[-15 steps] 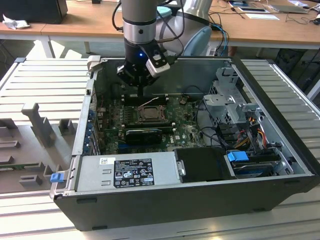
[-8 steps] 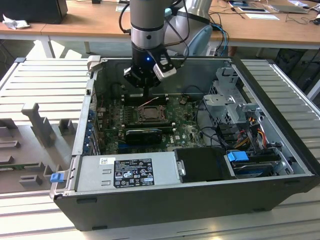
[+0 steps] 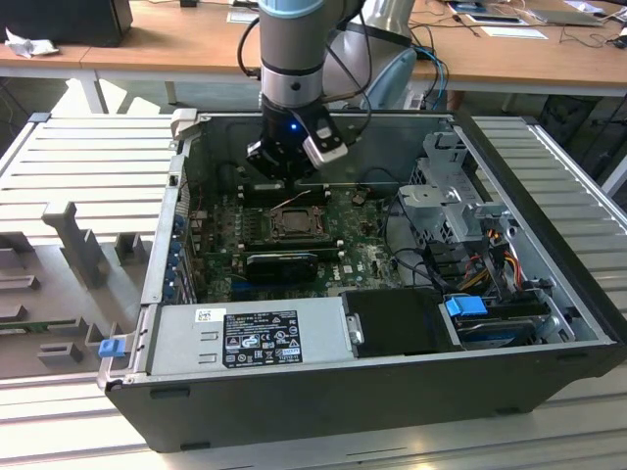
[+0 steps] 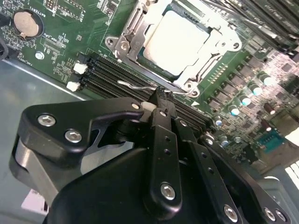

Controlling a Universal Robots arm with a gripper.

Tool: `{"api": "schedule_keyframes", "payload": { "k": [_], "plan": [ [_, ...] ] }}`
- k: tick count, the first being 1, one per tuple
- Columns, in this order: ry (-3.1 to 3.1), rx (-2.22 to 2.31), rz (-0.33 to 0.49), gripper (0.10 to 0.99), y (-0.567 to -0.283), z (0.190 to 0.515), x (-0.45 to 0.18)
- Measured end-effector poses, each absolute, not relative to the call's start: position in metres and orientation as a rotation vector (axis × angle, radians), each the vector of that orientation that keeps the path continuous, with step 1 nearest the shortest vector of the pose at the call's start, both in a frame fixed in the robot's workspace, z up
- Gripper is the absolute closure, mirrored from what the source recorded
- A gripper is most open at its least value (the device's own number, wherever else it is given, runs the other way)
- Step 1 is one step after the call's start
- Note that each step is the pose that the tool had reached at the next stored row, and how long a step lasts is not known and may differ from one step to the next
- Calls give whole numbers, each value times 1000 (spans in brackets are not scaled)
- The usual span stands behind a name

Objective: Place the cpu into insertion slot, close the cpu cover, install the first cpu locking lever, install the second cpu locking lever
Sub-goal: 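Install the first cpu locking lever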

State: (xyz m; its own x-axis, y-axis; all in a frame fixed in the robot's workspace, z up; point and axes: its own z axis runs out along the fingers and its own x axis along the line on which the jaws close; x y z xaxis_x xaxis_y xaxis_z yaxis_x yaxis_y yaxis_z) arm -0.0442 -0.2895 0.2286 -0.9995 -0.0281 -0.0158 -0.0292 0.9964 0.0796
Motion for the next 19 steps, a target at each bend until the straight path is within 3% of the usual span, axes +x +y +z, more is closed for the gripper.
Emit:
{"api": "schedule_keyframes", "payload": {
  "k": [19],
  "plan": [
    [3124,-53,126,980,-282,223,-26]
  ]
}}
